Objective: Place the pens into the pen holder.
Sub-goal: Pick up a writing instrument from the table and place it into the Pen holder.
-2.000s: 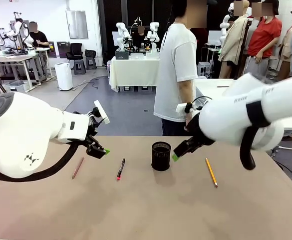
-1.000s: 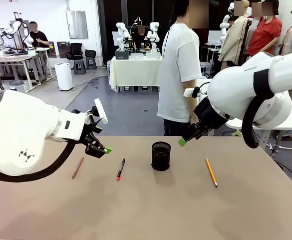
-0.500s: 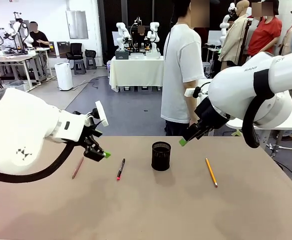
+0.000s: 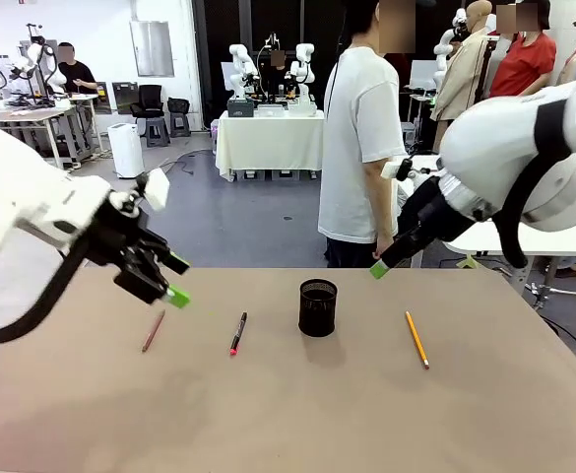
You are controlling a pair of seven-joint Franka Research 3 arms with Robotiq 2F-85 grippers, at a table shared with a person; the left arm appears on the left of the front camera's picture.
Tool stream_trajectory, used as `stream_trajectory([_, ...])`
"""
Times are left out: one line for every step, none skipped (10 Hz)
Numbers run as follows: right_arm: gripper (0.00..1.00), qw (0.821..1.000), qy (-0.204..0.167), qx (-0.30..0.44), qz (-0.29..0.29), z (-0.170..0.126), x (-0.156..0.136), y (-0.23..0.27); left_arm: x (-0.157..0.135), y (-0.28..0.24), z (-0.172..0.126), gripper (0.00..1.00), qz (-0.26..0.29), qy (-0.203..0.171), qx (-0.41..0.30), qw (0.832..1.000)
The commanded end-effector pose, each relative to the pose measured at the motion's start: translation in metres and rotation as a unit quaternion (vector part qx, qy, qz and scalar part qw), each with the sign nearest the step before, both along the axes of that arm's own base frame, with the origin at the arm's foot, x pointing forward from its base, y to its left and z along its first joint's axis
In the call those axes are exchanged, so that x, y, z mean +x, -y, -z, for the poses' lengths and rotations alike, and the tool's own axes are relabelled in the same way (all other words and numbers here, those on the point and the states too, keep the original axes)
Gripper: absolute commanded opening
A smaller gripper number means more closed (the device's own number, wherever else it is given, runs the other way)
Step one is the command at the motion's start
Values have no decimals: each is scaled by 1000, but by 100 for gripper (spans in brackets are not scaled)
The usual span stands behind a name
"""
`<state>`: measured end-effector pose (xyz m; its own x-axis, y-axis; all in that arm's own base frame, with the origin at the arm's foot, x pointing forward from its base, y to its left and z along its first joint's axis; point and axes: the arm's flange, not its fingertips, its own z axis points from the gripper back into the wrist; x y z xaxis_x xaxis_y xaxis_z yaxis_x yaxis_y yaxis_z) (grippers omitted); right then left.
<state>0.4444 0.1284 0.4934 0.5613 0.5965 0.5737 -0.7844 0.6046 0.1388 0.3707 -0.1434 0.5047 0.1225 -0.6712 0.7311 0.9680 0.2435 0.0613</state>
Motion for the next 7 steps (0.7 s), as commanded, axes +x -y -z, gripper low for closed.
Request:
stream_trajectory([100,995,68,35,-58,-22,3,32,10,-17,-9,100,-37,20,-10,999])
stream_trajectory([100,990,112,42,-76,-34,0,46,11,-30,-17,100,-46,18,-26,998])
stream_trajectory([100,987,124,51,-86,-44,1,60,13,-45,-25,100,-57,17,-39,997])
stream_trajectory([100,987,123,63,-88,-54,2,70,15,-59,-33,100,-71,13,-37,997])
stream_trajectory([100,986,125,69,-87,-63,2,80,15,-72,-41,100,-96,17,-33,995])
stream_trajectory([100,985,125,72,-90,-71,3,89,15,-82,-49,100,-108,17,-29,994])
stream_trajectory([100,985,125,69,-92,-77,2,99,15,-93,-57,100,-119,15,-30,992])
